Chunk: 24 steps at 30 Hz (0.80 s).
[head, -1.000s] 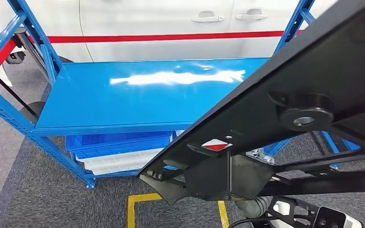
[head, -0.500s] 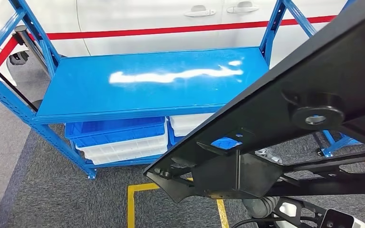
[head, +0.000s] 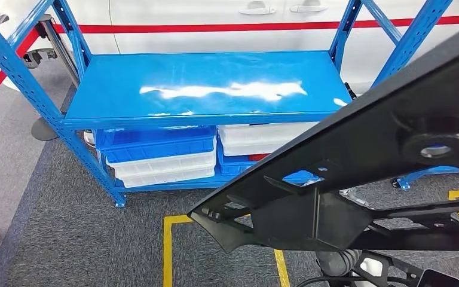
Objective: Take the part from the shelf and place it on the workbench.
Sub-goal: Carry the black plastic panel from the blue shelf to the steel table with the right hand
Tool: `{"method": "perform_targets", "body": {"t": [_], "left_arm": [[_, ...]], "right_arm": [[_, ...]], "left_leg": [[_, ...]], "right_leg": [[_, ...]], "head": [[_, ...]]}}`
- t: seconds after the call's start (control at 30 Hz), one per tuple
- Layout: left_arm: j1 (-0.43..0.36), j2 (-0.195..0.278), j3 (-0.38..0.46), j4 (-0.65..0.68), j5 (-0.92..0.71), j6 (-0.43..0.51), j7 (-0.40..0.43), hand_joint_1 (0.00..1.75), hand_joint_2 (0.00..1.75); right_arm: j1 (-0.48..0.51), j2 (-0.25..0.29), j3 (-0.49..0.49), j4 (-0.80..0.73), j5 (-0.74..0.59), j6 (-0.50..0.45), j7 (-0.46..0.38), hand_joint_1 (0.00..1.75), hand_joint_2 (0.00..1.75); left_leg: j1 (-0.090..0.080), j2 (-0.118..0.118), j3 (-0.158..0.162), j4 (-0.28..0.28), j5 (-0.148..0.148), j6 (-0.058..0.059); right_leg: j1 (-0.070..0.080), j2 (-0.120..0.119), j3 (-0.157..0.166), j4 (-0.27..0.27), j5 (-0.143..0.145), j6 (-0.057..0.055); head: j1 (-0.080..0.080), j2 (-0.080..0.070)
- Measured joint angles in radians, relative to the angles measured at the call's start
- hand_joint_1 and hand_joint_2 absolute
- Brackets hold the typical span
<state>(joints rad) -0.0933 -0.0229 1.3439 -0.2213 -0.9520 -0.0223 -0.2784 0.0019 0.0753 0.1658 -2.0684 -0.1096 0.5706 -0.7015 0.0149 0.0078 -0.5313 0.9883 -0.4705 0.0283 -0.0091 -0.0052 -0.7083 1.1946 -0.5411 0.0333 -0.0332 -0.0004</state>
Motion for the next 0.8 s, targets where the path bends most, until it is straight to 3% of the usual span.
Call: {"method": "perform_targets", "body": {"t": [0.03, 0.07, 0.1, 0.17, 0.23, 0.3, 0.37, 0.43, 0.5, 0.53, 0.57, 0.6, 0.63, 0.7, 0.73, 0.8], "left_arm": [[0.001, 0.0, 0.0, 0.0, 0.0, 0.001, 0.001, 0.0, 1.75], [0.001, 0.0, 0.0, 0.0, 0.0, 0.001, 0.003, 0.0, 1.75], [0.002, 0.0, 0.0, 0.0, 0.0, 0.002, 0.008, 0.0, 1.75], [0.003, 0.0, 0.0, 0.0, 0.0, 0.007, 0.027, 0.0, 1.75], [0.004, -0.001, 0.0, 0.0, 0.002, 0.016, 0.055, 0.0, 1.75], [0.004, -0.001, 0.002, 0.0, 0.007, 0.025, 0.089, 0.0, 1.75], [0.005, 0.001, 0.003, 0.0, 0.01, 0.036, 0.123, 0.0, 1.75], [0.006, 0.004, 0.004, 0.0, 0.01, 0.048, 0.148, 0.0, 1.75], [0.007, 0.009, 0.005, 0.0, 0.008, 0.062, 0.167, 0.0, 1.75], [0.009, 0.012, 0.005, 0.0, 0.007, 0.069, 0.175, 0.0, 1.75], [0.011, 0.016, 0.005, 0.0, 0.007, 0.076, 0.182, 0.0, 1.75], [0.013, 0.019, 0.005, 0.0, 0.006, 0.083, 0.188, 0.0, 1.75], [0.014, 0.023, 0.006, 0.0, 0.004, 0.088, 0.194, 0.0, 1.75], [0.015, 0.032, 0.006, 0.0, 0.001, 0.096, 0.201, 0.0, 1.75], [0.016, 0.035, 0.006, 0.0, 0.0, 0.1, 0.203, 0.0, 1.75], [0.016, 0.04, 0.008, -0.001, 0.001, 0.109, 0.205, 0.0, 1.75]], "right_arm": [[0.003, -0.002, -0.003, 0.0, -0.002, 0.003, 0.0, 1.75, 1.75], [0.006, -0.005, -0.006, 0.0, -0.004, 0.009, 0.0, 1.75, 1.75], [0.009, -0.007, -0.008, 0.0, -0.006, 0.017, 0.0, 1.75, 1.75], [0.014, -0.008, -0.012, 0.0, -0.007, 0.041, 0.0, 1.75, 1.75], [0.015, -0.008, -0.014, -0.003, -0.007, 0.064, 0.0, 1.75, 1.75], [0.015, -0.008, -0.017, -0.007, -0.01, 0.082, 0.0, 1.75, 1.75], [0.014, -0.007, -0.024, -0.009, -0.017, 0.099, 0.0, 1.75, 1.75], [0.011, -0.006, -0.033, -0.009, -0.021, 0.11, 0.0, 1.75, 1.75], [0.008, -0.004, -0.046, -0.009, -0.021, 0.118, 0.0, 1.75, 1.75], [0.009, -0.003, -0.053, -0.008, -0.019, 0.12, 0.0, 1.75, 1.75], [0.009, -0.003, -0.061, -0.008, -0.016, 0.12, 0.0, 1.75, 1.75], [0.009, -0.003, -0.067, -0.009, -0.012, 0.116, 0.0, 1.75, 1.75], [0.01, -0.003, -0.073, -0.011, -0.006, 0.109, 0.0, 1.75, 1.75], [0.014, -0.002, -0.083, -0.021, 0.007, 0.089, 0.0, 1.75, 1.75], [0.017, -0.001, -0.086, -0.028, 0.013, 0.081, 0.0, 1.75, 1.75], [0.021, 0.0, -0.09, -0.041, 0.019, 0.072, 0.0, 1.75, 1.75]], "left_leg": [[-0.001, 0.0, -0.014, 0.001, 0.012, 0.0], [-0.002, 0.001, -0.029, 0.001, 0.023, -0.001], [-0.003, 0.001, -0.042, 0.002, 0.033, -0.002], [-0.005, 0.001, -0.062, 0.004, 0.051, -0.006], [-0.008, 0.0, -0.072, 0.005, 0.064, -0.014], [-0.007, 0.001, -0.076, 0.004, 0.076, -0.027], [-0.005, 0.001, -0.079, 0.005, 0.081, -0.04], [-0.003, -0.001, -0.102, 0.059, 0.034, -0.048], [-0.001, -0.002, -0.149, 0.187, -0.051, -0.054], [-0.001, -0.002, -0.167, 0.248, -0.08, -0.057], [-0.001, -0.002, -0.173, 0.283, -0.09, -0.06], [-0.001, -0.002, -0.158, 0.278, -0.081, -0.061], [-0.001, -0.002, -0.126, 0.236, -0.059, -0.06], [-0.003, -0.002, -0.036, 0.099, -0.017, -0.053], [-0.004, -0.002, -0.006, 0.05, -0.007, -0.048], [-0.009, -0.003, 0.011, 0.014, -0.009, -0.035]], "right_leg": [[-0.001, 0.0, -0.01, 0.059, -0.02, 0.002], [-0.002, 0.0, -0.009, 0.096, -0.014, 0.002], [-0.002, 0.0, 0.007, 0.1, 0.011, 0.001], [0.0, 0.001, 0.095, 0.002, 0.061, -0.011], [0.006, 0.001, 0.199, -0.147, 0.049, -0.026], [0.012, 0.0, 0.238, -0.217, 0.026, -0.037], [0.011, -0.001, 0.234, -0.23, 0.037, -0.049], [0.007, -0.004, 0.227, -0.239, 0.055, -0.062], [0.008, -0.007, 0.212, -0.237, 0.066, -0.069], [0.009, -0.007, 0.203, -0.233, 0.07, -0.069], [0.01, -0.007, 0.195, -0.228, 0.073, -0.069], [0.01, -0.007, 0.187, -0.223, 0.075, -0.068], [0.01, -0.007, 0.181, -0.217, 0.076, -0.067], [0.012, -0.007, 0.171, -0.204, 0.075, -0.063], [0.014, -0.007, 0.168, -0.199, 0.075, -0.059], [0.016, -0.007, 0.162, -0.194, 0.077, -0.05]], "head": [[0.0, 0.0], [0.0, 0.0], [0.0, 0.0], [0.0, 0.0], [0.0, 0.0], [0.0, 0.0], [0.0, 0.0], [0.0, 0.0], [0.0, 0.0], [0.0, 0.0], [0.0, 0.0], [0.0, 0.0], [0.0, 0.0], [0.0, 0.0], [0.0, 0.0], [0.0, 0.0]]}}
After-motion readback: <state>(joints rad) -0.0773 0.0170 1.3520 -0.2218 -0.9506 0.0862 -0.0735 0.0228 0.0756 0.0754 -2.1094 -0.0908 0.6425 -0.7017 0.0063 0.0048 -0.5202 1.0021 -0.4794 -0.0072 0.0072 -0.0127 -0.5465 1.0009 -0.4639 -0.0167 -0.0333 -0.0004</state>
